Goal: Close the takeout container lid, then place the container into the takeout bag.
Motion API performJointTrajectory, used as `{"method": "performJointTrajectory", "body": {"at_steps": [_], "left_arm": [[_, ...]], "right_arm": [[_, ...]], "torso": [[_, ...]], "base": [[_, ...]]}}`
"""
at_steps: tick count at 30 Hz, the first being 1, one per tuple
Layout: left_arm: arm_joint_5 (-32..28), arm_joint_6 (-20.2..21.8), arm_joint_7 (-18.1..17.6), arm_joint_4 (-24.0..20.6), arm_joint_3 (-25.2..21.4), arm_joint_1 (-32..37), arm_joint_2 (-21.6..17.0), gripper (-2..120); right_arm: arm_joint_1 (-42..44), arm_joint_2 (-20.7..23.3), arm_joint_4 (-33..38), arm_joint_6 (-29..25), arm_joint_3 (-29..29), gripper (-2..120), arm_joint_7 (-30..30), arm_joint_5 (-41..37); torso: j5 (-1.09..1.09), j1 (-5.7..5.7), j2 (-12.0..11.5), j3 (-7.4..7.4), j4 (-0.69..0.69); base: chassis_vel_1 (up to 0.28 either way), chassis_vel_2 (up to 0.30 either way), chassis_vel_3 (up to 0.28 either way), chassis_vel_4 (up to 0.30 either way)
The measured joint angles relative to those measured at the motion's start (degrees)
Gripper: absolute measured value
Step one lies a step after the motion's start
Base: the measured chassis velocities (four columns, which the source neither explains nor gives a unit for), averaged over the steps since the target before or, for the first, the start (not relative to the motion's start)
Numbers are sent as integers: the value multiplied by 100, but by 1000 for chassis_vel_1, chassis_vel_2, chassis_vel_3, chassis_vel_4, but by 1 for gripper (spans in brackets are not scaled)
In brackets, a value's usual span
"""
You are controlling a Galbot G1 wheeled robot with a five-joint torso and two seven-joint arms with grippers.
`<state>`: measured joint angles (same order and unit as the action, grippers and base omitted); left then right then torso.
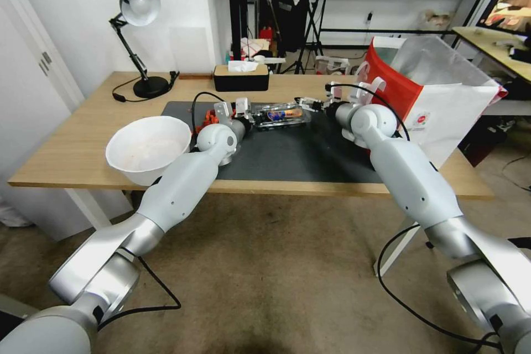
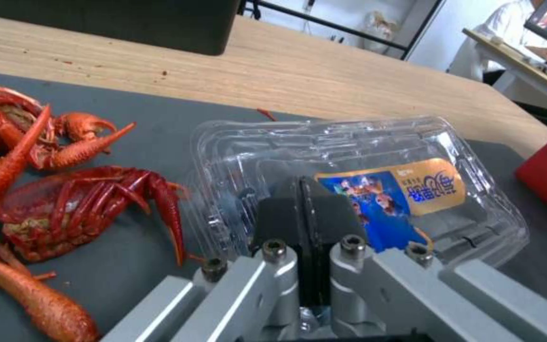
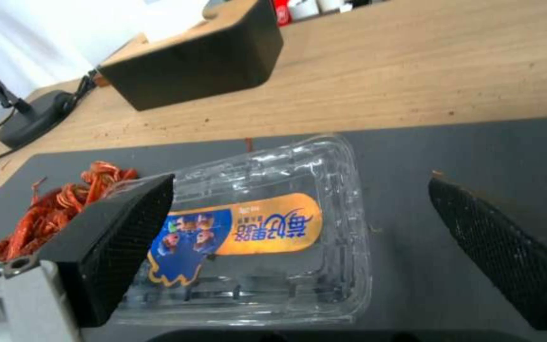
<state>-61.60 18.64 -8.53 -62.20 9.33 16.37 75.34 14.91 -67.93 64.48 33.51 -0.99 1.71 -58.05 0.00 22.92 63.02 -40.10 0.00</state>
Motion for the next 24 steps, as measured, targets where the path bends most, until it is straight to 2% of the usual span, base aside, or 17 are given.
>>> {"method": "performJointTrajectory", "body": {"at_steps": [8,24], "left_arm": [[-4,1,12,-20,0,-2,-8,0],[-24,4,21,-22,0,6,2,0]], "right_arm": [[-232,-83,-521,182,17,100,-231,-76],[-364,-141,-923,364,75,100,-601,-261]], "torso": [[0,0,1,0,0],[1,0,1,0,0]], "base": [[0,0,0,0],[0,0,0,0]]}}
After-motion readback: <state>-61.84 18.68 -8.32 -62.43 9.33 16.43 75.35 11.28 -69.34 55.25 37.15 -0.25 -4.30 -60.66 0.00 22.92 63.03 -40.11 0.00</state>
